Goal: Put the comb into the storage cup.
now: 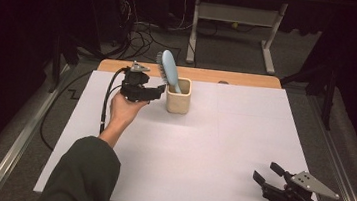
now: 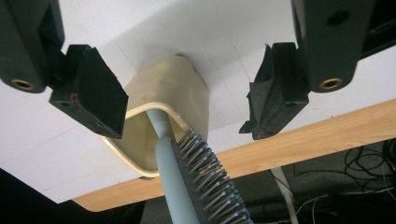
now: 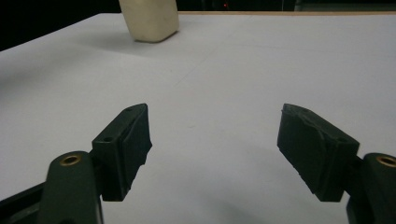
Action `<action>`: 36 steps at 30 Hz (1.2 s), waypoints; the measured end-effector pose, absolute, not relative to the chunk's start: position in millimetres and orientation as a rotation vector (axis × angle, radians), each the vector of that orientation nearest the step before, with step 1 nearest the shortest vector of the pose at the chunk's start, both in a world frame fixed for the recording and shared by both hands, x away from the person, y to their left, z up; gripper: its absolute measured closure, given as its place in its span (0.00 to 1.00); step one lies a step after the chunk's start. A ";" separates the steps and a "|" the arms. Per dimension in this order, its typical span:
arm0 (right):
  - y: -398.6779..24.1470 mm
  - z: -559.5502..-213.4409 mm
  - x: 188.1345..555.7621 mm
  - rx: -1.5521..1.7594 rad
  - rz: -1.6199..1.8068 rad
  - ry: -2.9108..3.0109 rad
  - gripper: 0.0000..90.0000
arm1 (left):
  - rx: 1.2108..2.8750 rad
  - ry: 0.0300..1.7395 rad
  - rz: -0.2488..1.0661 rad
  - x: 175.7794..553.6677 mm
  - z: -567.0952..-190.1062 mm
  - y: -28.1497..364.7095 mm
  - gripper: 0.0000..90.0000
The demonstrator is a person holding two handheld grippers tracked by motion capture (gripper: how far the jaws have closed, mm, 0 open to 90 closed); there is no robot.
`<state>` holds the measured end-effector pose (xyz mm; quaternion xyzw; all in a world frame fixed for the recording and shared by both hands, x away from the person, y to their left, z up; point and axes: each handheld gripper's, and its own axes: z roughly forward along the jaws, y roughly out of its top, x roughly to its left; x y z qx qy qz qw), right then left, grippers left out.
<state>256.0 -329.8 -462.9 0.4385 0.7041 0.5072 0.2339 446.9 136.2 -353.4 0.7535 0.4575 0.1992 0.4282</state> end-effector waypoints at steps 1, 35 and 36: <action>-329.8 -462.8 255.9 1.202 1.392 1.933 0.29 | 1.882 1.144 0.499 446.5 -353.6 136.6 0.32; -329.1 -462.4 256.0 1.189 1.376 1.931 0.30 | 1.877 1.121 0.488 426.1 -355.3 152.6 0.35; -329.1 -462.3 255.8 1.189 1.376 1.930 0.30 | 1.877 1.125 0.486 425.7 -355.5 153.6 0.35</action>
